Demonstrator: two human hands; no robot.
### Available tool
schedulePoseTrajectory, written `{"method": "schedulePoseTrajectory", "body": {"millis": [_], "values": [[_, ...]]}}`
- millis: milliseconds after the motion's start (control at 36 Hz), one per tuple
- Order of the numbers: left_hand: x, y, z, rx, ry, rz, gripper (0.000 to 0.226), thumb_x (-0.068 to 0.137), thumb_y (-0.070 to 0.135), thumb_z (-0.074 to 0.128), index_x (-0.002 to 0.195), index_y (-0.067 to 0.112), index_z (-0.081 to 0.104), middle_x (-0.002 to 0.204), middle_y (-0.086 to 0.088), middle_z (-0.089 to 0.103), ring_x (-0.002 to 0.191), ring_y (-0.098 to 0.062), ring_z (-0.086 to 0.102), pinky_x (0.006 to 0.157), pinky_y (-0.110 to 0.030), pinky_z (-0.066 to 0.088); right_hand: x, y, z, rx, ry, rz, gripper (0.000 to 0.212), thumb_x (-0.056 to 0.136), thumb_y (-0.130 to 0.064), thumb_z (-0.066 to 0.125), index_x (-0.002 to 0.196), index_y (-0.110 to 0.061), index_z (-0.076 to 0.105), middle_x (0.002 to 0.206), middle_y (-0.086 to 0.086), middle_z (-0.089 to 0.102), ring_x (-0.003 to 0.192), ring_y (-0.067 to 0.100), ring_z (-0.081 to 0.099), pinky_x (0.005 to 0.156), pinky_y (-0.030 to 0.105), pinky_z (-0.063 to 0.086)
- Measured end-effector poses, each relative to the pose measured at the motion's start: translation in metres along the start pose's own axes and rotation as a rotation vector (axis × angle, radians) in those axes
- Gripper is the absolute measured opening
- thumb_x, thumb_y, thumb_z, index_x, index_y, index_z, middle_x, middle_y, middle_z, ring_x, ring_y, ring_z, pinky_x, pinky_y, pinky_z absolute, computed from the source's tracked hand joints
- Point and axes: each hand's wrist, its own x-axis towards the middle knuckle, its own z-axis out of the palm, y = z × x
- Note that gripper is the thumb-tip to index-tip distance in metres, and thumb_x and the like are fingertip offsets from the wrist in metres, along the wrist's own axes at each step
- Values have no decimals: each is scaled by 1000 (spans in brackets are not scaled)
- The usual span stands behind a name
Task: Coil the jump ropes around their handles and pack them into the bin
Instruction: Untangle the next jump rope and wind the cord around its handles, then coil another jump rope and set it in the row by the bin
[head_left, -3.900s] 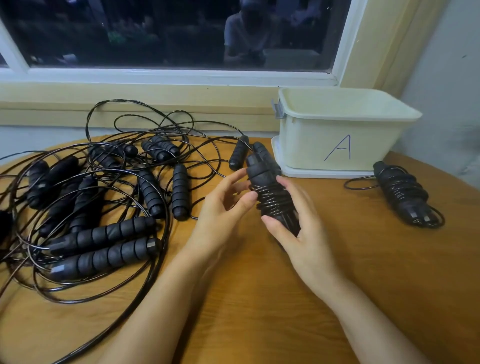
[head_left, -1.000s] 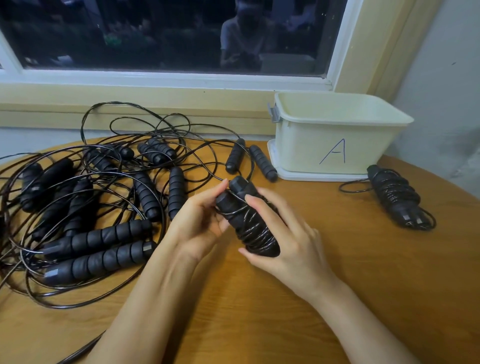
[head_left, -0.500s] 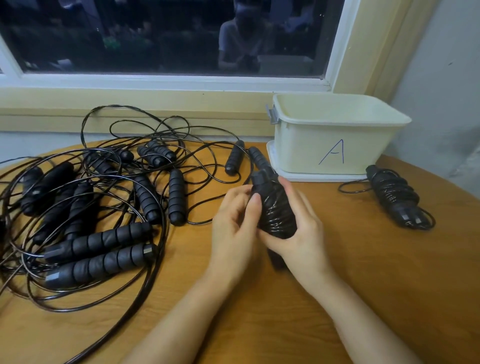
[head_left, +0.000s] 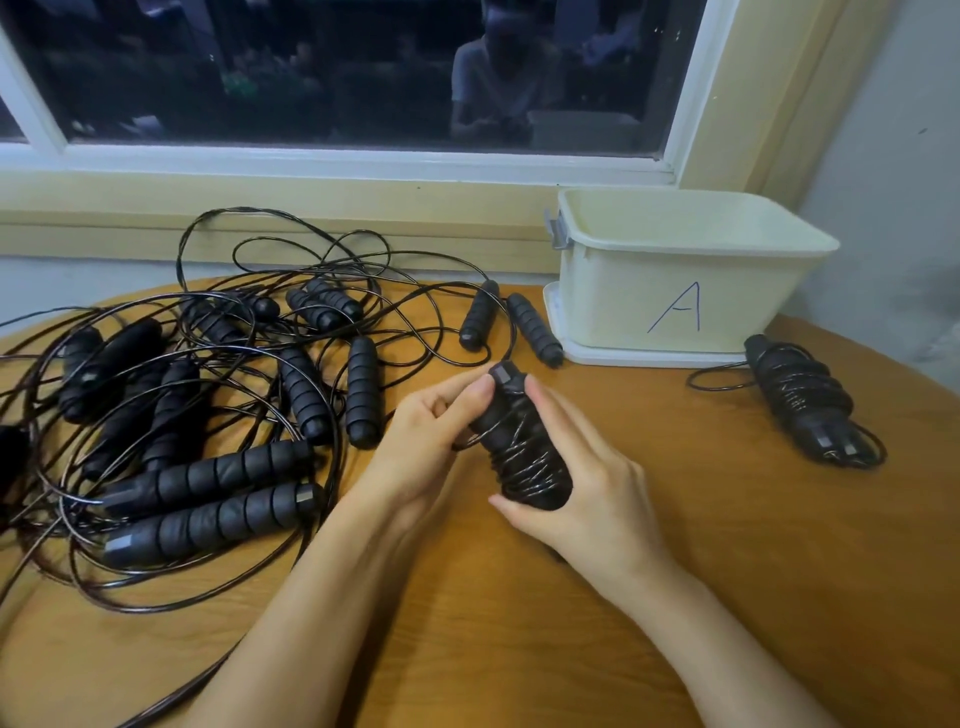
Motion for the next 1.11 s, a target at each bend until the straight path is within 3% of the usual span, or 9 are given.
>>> {"method": "schedulePoseTrajectory", "body": {"millis": [194,278,417,500,556,639,750,944,1111], "values": [[5,-9,-4,-156,-26,-18,44,88,37,62,121,9,68,109,-11,69,108,-25,59,98,-42,43,3,5,-7,127,-95,41,103,64,-45,87,151,-39,33,151,-20,42,129,-8,44,102,7,35],[6,-13,4,-99,-21,-41,40,98,42,50,123,14,65,108,-5,70,105,-17,63,94,-36,45,6,6,-11,176,-188,131,103,67,-42,87,149,-49,25,147,-25,41,128,-14,38,101,1,30],[10,-28,9,444,81,50,59,92,55,36,148,34,33,141,13,51,134,-4,44,106,-21,34,14,19,-31,52,-147,304,97,74,-40,84,151,-42,25,149,-15,43,129,4,45,98,12,31],[12,-34,9,631,150,134,51,100,39,42,150,30,33,146,8,47,134,-3,42,106,-20,34,27,43,-53,-162,-71,355,96,79,-49,77,155,-30,22,156,-8,36,141,15,37,108,29,35],[12,-37,11,703,159,171,48,102,35,43,149,28,37,145,7,50,130,-2,46,106,-23,37,36,64,-67,-366,-86,399,96,83,-58,67,157,-25,17,159,-2,31,149,21,21,118,38,25],[14,-38,12,767,135,178,47,102,35,42,147,27,39,143,7,52,125,0,46,103,-23,37,43,99,-81,-547,-123,461,96,86,-63,61,158,-20,14,159,5,32,152,26,9,123,43,10],[16,-39,11,765,149,159,46,102,33,43,147,24,42,141,2,55,127,-7,49,102,-22,37,38,132,-83,-689,-205,553,91,90,-66,51,158,-17,15,162,10,25,152,33,-1,123,51,6],[20,-44,6,814,148,130,45,102,35,44,146,25,43,136,2,58,124,-9,52,104,-27,40,34,141,-78,-664,-255,619,82,93,-69,37,158,-28,7,164,2,16,149,44,2,118,65,5],[22,-46,4,841,165,136,43,101,36,44,141,22,50,133,6,59,123,-10,53,103,-27,41,35,135,-82,-668,-312,628,92,88,-79,30,158,-28,3,166,4,3,149,46,-5,115,66,1]]}}
